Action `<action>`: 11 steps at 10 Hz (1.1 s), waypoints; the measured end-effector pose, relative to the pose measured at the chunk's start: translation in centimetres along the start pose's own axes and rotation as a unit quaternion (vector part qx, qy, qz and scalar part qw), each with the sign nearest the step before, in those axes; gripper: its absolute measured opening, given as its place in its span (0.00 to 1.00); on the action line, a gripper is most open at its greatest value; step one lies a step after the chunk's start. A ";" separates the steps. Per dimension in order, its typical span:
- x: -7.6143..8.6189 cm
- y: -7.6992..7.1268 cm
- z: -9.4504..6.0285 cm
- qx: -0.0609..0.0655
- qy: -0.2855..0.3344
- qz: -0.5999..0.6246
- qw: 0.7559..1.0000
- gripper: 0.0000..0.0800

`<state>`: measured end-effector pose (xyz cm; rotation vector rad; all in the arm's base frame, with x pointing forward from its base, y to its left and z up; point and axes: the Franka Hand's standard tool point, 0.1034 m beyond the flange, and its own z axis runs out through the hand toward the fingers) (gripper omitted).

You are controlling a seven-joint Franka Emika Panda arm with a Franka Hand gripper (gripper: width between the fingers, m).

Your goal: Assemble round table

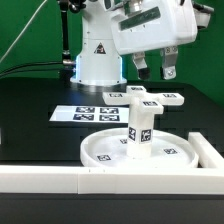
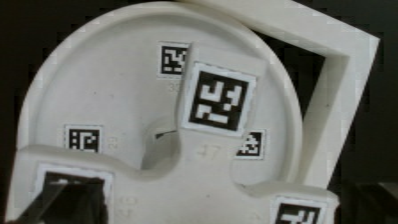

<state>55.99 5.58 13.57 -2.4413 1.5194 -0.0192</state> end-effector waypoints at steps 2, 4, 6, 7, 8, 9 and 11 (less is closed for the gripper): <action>0.0 0.1 0.0 -0.005 -0.001 -0.078 0.997 0.81; 0.2 0.4 0.1 -0.045 -0.023 -0.256 0.965 0.81; 0.1 -0.1 0.6 -0.068 -0.052 -0.355 0.931 0.81; 0.2 0.0 0.8 -0.068 -0.054 -0.384 0.919 0.81; 0.2 0.0 0.8 -0.066 -0.055 -0.400 0.912 0.81; 0.3 0.0 0.7 -0.065 -0.057 -0.429 0.899 0.81; 0.4 0.0 0.7 -0.061 -0.061 -0.486 0.869 0.81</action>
Offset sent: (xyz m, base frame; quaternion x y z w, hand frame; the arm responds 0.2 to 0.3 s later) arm 0.0078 -0.0046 -0.0007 -0.0925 -0.0514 -0.3748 0.9211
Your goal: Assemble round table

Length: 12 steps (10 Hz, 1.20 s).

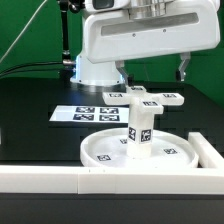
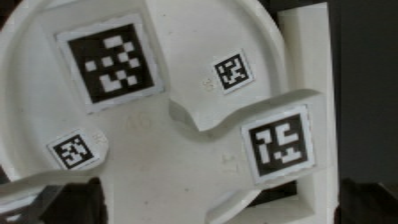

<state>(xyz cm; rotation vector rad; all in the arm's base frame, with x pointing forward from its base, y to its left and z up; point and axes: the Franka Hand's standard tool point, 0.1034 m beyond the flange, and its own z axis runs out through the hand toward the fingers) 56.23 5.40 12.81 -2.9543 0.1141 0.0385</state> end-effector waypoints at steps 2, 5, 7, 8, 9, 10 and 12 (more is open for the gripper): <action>0.3 0.2 -0.1 -0.039 0.004 -0.124 0.991 0.81; 0.7 -0.4 0.1 -0.083 0.012 -0.272 0.959 0.81; 0.7 0.1 0.1 -0.084 0.005 -0.327 0.941 0.81; 0.7 0.2 0.1 -0.085 0.003 -0.346 0.934 0.81; 0.7 0.3 0.1 -0.085 -0.001 -0.380 0.921 0.81; 0.8 0.8 0.1 -0.085 -0.004 -0.400 0.912 0.81; 0.4 1.2 0.6 -0.085 -0.008 -0.401 0.912 0.81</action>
Offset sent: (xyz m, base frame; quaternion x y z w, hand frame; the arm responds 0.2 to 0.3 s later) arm 0.0043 0.0045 0.0010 -0.0978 -0.0048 -0.2517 0.9628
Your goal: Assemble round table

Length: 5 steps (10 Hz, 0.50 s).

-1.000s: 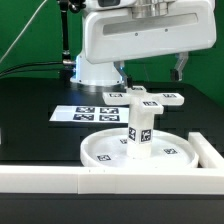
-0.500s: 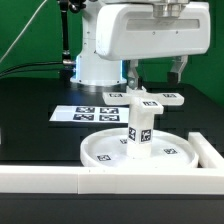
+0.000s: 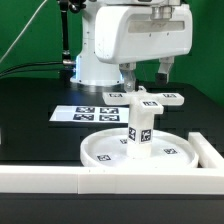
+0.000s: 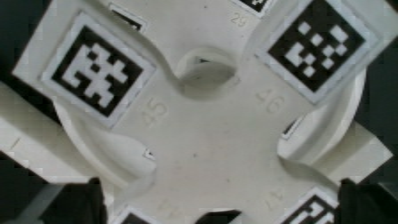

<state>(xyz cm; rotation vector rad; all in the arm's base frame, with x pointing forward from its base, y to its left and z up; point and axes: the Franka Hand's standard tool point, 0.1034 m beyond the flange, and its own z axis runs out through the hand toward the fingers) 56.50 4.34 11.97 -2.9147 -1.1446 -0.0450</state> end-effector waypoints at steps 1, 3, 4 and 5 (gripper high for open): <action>-0.2 0.0 0.3 0.001 -0.002 0.001 1.000 0.81; -0.5 0.1 0.6 0.003 -0.005 0.004 1.000 0.81; -0.5 0.1 0.8 0.004 -0.006 0.005 1.000 0.81; -0.7 0.0 1.0 0.005 -0.008 0.004 1.000 0.81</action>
Offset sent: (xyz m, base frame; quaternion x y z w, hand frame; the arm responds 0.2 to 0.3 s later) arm -0.0020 0.0025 -0.0067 -0.0026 0.0079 0.0056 1.0000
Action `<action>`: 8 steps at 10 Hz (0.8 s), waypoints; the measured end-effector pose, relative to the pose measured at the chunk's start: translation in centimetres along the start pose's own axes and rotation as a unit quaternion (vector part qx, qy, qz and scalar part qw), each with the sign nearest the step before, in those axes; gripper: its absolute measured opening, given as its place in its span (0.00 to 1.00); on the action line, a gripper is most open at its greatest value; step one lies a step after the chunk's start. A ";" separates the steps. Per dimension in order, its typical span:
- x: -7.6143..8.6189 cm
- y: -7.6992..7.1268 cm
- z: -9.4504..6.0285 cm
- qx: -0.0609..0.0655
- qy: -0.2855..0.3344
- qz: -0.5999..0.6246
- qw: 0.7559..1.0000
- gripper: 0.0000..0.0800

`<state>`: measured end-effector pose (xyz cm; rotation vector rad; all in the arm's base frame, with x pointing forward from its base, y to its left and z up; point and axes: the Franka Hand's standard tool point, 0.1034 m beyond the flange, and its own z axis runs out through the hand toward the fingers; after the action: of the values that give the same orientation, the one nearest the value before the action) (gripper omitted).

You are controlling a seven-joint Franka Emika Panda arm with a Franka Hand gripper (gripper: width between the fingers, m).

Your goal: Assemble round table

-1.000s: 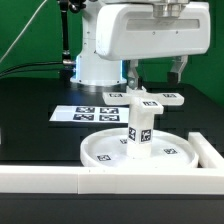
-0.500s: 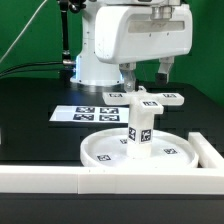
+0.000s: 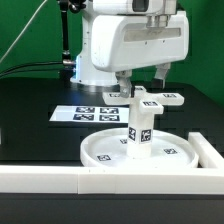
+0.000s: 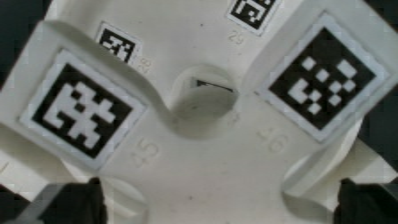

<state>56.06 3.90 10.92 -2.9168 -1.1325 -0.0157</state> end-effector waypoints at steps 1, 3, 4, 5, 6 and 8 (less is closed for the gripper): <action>-0.1 0.0 0.1 0.000 -0.001 0.000 1.000 0.81; -0.1 0.1 0.3 0.001 -0.002 -0.002 1.000 0.81; 0.0 0.2 0.5 0.002 -0.004 -0.002 1.000 0.81; -0.1 0.2 0.6 0.002 -0.005 -0.002 1.000 0.81; -0.1 0.3 0.6 0.002 -0.005 -0.002 1.000 0.81; 0.0 0.3 0.6 0.001 -0.005 -0.003 1.000 0.81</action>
Offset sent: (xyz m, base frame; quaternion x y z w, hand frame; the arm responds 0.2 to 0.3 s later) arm 0.0091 0.0020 -0.0065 0.0135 -0.0153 -0.0511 0.9985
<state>56.32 3.69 10.32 -2.9148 -1.1412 -0.0005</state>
